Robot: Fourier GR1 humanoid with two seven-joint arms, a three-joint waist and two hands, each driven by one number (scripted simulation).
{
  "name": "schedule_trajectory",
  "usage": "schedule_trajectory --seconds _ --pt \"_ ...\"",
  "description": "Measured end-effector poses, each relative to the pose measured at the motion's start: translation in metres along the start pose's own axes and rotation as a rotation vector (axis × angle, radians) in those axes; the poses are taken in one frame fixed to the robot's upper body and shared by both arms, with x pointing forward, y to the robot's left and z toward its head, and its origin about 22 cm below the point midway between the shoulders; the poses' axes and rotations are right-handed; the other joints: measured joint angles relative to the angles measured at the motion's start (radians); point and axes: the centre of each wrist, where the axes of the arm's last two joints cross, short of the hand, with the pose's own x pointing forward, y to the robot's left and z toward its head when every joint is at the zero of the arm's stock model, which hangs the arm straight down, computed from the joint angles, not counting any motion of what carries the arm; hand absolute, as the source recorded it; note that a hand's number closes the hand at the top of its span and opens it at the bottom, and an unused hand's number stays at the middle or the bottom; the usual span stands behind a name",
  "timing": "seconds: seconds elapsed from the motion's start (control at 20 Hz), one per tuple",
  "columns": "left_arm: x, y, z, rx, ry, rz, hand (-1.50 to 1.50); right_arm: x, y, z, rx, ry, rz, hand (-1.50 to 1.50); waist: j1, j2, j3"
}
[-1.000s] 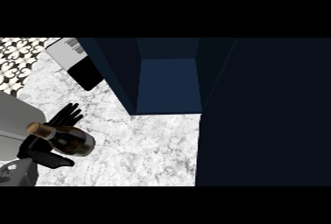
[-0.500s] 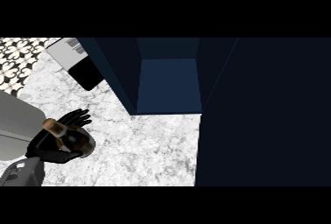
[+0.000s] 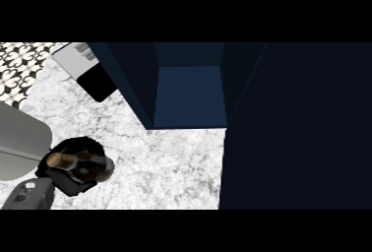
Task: Pick up the wine, place it into the cabinet and close the cabinet
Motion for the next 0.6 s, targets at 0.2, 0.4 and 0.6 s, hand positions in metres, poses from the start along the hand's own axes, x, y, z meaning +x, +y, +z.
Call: schedule_trajectory --seconds 0.2,0.4,0.6 --pt "0.000 -0.007 0.000 0.039 -0.076 -0.095 1.50 0.000 -0.002 0.001 -0.009 0.005 0.009 -1.50 0.004 -0.002 0.001" --pt "-0.012 -0.018 0.008 0.274 -0.168 -0.095 1.50 -0.001 -0.003 0.002 -0.019 0.009 0.003 -1.50 0.018 -0.008 0.005" --pt "-0.022 -0.042 0.011 0.447 -0.282 -0.111 1.50 -0.001 -0.004 0.002 -0.027 0.020 0.008 -1.50 0.026 -0.009 0.006"
